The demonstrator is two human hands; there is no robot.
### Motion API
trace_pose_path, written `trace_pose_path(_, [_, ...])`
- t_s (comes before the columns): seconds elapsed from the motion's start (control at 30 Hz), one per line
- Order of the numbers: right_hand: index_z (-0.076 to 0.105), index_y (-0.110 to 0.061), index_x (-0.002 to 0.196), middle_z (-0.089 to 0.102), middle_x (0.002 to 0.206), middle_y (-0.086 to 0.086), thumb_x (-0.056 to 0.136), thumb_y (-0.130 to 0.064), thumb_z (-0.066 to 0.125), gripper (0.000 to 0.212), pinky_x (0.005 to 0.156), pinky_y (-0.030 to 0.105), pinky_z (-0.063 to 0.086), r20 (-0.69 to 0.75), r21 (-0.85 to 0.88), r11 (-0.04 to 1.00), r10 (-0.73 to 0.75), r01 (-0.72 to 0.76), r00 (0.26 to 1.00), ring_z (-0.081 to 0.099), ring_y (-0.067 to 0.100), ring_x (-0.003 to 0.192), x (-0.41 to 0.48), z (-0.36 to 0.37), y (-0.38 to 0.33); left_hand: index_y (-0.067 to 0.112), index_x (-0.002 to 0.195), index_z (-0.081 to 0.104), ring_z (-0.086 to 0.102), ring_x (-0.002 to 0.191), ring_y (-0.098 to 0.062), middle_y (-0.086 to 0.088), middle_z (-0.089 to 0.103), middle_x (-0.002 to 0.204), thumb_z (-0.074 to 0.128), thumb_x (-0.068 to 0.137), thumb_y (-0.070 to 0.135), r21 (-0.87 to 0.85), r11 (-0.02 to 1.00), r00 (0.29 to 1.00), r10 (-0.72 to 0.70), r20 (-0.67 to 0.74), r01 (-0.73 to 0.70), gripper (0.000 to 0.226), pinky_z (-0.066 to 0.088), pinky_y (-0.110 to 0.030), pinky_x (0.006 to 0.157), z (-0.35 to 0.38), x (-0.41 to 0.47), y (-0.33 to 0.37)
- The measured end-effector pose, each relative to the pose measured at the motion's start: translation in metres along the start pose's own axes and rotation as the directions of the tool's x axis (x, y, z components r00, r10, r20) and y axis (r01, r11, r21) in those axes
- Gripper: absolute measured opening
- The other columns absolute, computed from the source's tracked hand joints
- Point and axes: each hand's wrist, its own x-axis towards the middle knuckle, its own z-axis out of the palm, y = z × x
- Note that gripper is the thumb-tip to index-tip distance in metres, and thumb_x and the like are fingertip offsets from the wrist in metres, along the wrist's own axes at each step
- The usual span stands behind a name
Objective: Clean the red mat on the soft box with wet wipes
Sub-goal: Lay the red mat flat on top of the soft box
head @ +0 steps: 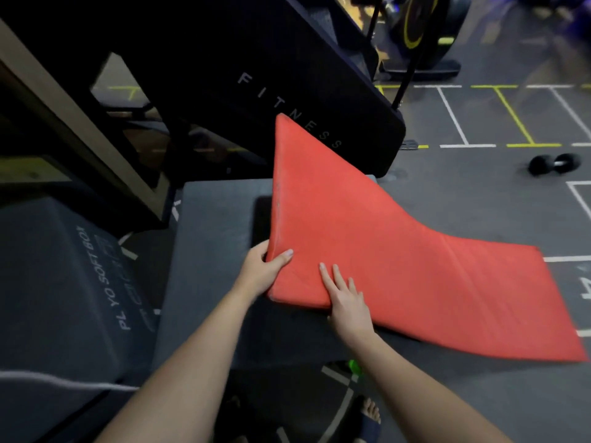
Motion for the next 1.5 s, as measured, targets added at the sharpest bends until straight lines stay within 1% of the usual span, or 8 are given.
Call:
trace_pose_path(0.33, [-0.016, -0.047, 0.150, -0.011, 0.164, -0.007, 0.094, 0.004, 0.035, 0.091, 0.114, 0.063, 0.020, 0.120, -0.092, 0.987, -0.119, 0.131, 0.986, 0.006, 0.046, 0.147, 0.025, 0.110, -0.211, 0.033, 0.108, 0.073, 0.071, 0.094, -0.001, 0.014, 0.076, 0.100, 0.077, 0.091, 0.032, 0.047, 0.983, 0.976, -0.169, -0.138, 0.177, 0.017, 0.058, -0.034, 0.093, -0.224, -0.033, -0.109])
trace_pose_path(0.67, [-0.022, -0.047, 0.147, -0.022, 0.162, -0.006, 0.095, -0.001, 0.040, 0.093, 0.114, 0.063, 0.017, 0.275, -0.162, 0.970, -0.130, 0.179, 0.953, -0.006, 0.047, 0.147, 0.067, 0.251, -0.218, 0.035, 0.117, 0.071, 0.072, 0.100, -0.007, 0.013, 0.077, 0.107, 0.076, 0.087, 0.050, 0.030, 0.921, 0.917, -0.383, -0.111, 0.389, 0.034, 0.058, -0.040, 0.094, -0.250, -0.028, -0.271])
trace_pose_path(0.83, [-0.019, -0.044, 0.150, -0.025, 0.161, -0.005, 0.094, 0.003, 0.043, 0.096, 0.114, 0.065, 0.011, 0.302, -0.174, 0.964, -0.139, 0.198, 0.943, -0.013, 0.049, 0.145, 0.104, 0.320, -0.209, 0.015, 0.121, 0.059, 0.067, 0.104, -0.028, -0.006, 0.068, 0.113, 0.062, 0.097, 0.046, 0.315, 0.783, 0.841, -0.465, -0.277, 0.536, 0.039, 0.054, -0.038, 0.090, -0.230, 0.008, -0.351])
trace_pose_path(0.93, [-0.001, -0.038, 0.155, -0.020, 0.162, -0.009, 0.097, -0.003, 0.040, 0.080, 0.120, 0.055, 0.009, 0.357, -0.092, 0.969, -0.183, 0.229, 0.916, -0.013, 0.038, 0.149, 0.119, 0.343, -0.179, 0.010, 0.149, 0.041, 0.056, 0.124, -0.035, -0.017, 0.053, 0.138, 0.062, 0.098, 0.035, 0.472, 0.651, 0.803, -0.501, -0.323, 0.595, 0.060, 0.047, -0.039, 0.101, -0.208, 0.008, -0.383])
trace_pose_path(1.03, [0.018, -0.028, 0.156, -0.009, 0.162, -0.005, 0.097, -0.011, 0.048, 0.069, 0.123, 0.037, 0.008, 0.292, 0.088, 0.970, -0.242, 0.226, 0.926, -0.001, 0.024, 0.152, 0.118, 0.353, -0.136, 0.020, 0.158, 0.030, 0.045, 0.137, -0.033, -0.013, 0.039, 0.152, 0.060, 0.098, 0.033, 0.550, 0.625, 0.831, -0.456, -0.319, 0.554, 0.068, 0.040, -0.044, 0.112, -0.190, -0.008, -0.391])
trace_pose_path(1.17, [0.038, -0.020, 0.150, 0.011, 0.163, 0.005, 0.089, -0.015, 0.063, 0.065, 0.120, 0.042, 0.017, 0.114, 0.126, 0.987, -0.112, 0.097, 0.987, 0.015, 0.027, 0.151, 0.104, 0.341, -0.086, 0.025, 0.155, 0.038, 0.027, 0.148, -0.029, -0.008, 0.027, 0.163, 0.053, 0.102, 0.030, 0.672, 0.583, 0.885, -0.382, -0.268, 0.455, 0.056, 0.036, -0.043, 0.114, -0.170, -0.018, -0.369])
trace_pose_path(1.37, [0.037, -0.029, 0.150, 0.001, 0.164, -0.003, 0.097, -0.020, 0.048, 0.054, 0.117, 0.049, 0.026, 0.286, 0.092, 0.996, -0.015, -0.012, 0.958, 0.010, 0.023, 0.151, 0.119, 0.323, -0.018, 0.022, 0.155, 0.040, 0.036, 0.141, -0.029, -0.009, 0.035, 0.157, 0.047, 0.102, 0.019, 0.731, 0.660, 0.970, -0.242, -0.012, 0.174, 0.053, 0.033, -0.035, 0.115, -0.111, -0.002, -0.352])
trace_pose_path(1.5, [0.047, -0.022, 0.145, 0.021, 0.161, 0.003, 0.097, -0.009, 0.047, 0.050, 0.118, 0.022, 0.019, 0.236, 0.309, 0.949, -0.139, 0.061, 0.962, 0.025, 0.018, 0.147, 0.118, 0.308, 0.006, 0.020, 0.150, 0.045, 0.046, 0.138, -0.029, -0.010, 0.050, 0.149, 0.050, 0.102, 0.023, 0.757, 0.646, 0.933, -0.325, 0.157, 0.098, 0.049, 0.037, -0.035, 0.113, -0.062, 0.006, -0.353])
